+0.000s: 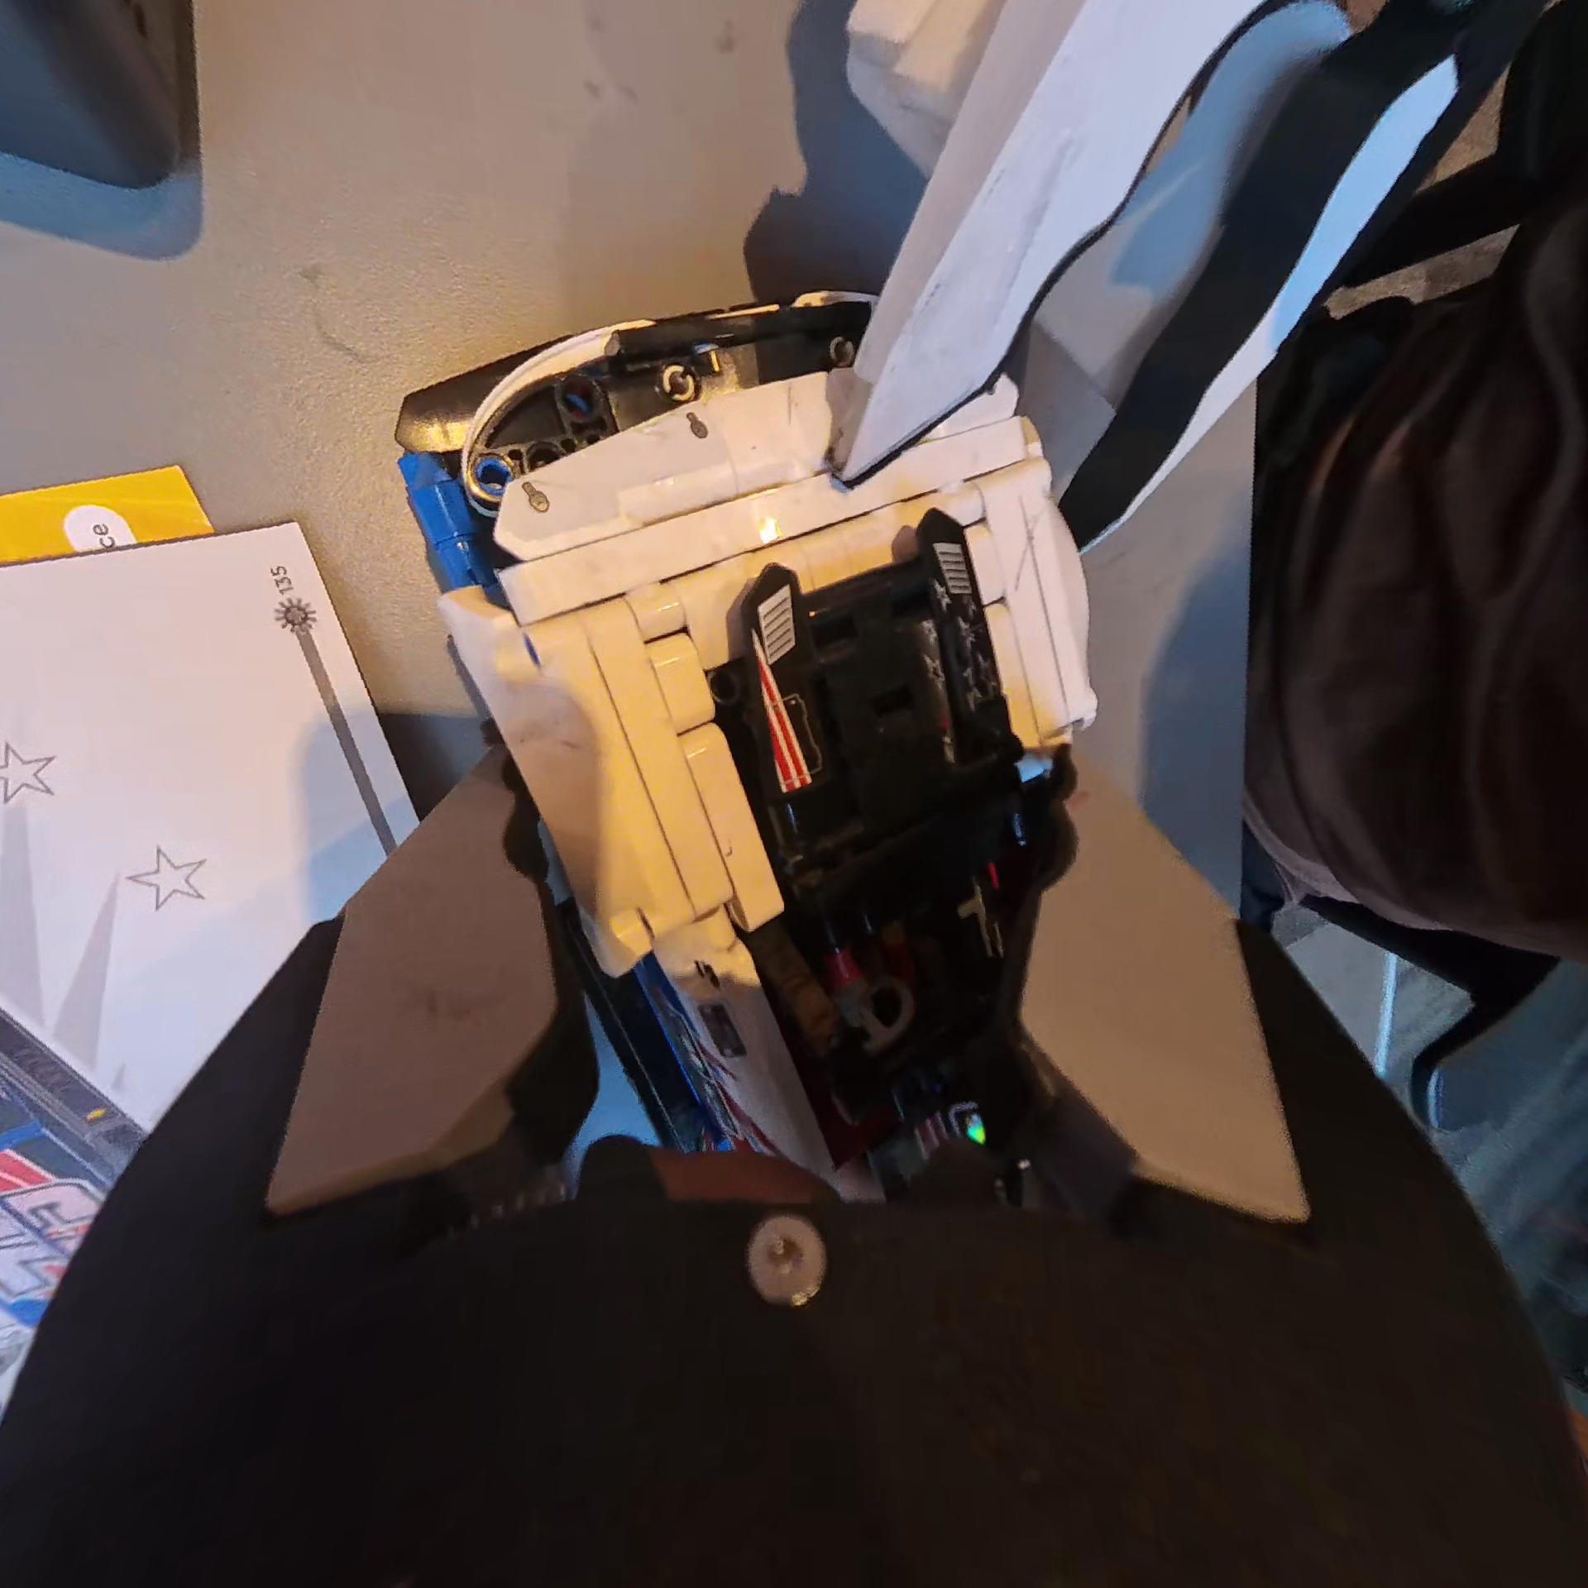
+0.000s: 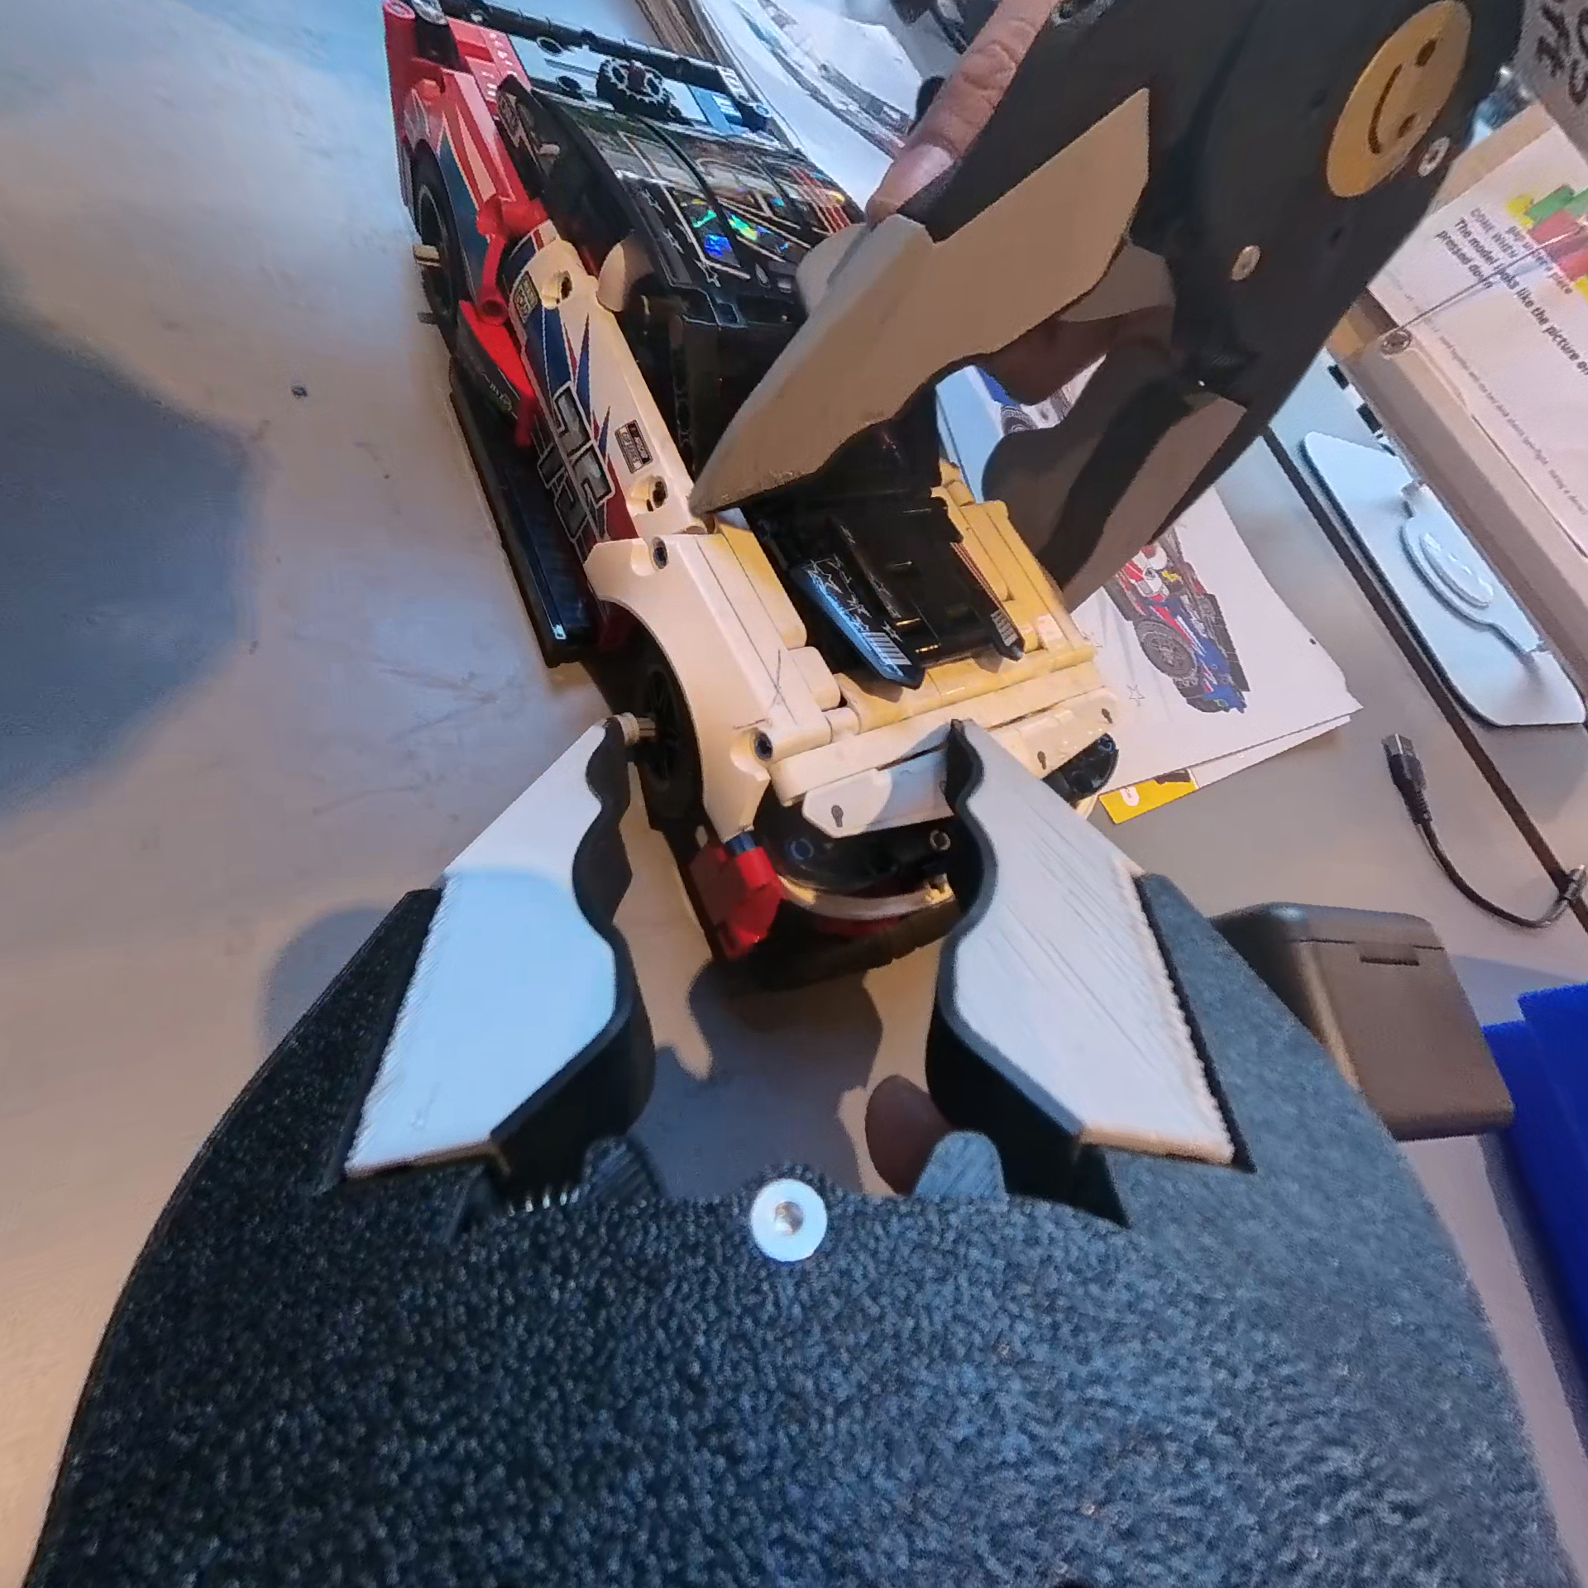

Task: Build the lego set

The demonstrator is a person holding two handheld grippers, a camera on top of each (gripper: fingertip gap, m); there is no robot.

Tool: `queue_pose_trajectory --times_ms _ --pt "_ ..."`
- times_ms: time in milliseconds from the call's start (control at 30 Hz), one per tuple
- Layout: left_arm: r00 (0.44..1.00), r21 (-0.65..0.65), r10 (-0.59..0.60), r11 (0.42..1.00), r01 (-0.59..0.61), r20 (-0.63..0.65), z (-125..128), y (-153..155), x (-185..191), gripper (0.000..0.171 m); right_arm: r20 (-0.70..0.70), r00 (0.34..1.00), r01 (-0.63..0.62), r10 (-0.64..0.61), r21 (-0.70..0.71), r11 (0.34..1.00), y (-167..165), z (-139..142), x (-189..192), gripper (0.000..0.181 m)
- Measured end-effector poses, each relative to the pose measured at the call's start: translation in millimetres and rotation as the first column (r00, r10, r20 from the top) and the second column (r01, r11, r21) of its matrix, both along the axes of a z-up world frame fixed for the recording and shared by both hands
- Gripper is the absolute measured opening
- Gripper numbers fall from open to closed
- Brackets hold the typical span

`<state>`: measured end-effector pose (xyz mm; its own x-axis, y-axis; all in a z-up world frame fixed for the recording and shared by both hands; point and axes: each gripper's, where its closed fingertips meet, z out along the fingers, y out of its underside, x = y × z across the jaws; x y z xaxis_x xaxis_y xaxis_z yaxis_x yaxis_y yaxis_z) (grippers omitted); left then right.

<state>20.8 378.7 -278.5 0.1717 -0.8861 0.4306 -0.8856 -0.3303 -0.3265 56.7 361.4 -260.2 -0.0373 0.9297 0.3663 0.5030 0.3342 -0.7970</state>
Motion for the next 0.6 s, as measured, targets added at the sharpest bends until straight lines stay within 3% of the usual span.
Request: queue_pose_trajectory --times_ms 600 --pt "0.997 0.023 0.076 0.997 -0.076 -0.006 -1.4 -3.0 3.5 0.121 0.016 0.997 0.072 -0.073 0.063 0.995 -3.4 -0.2 0.4 0.064"
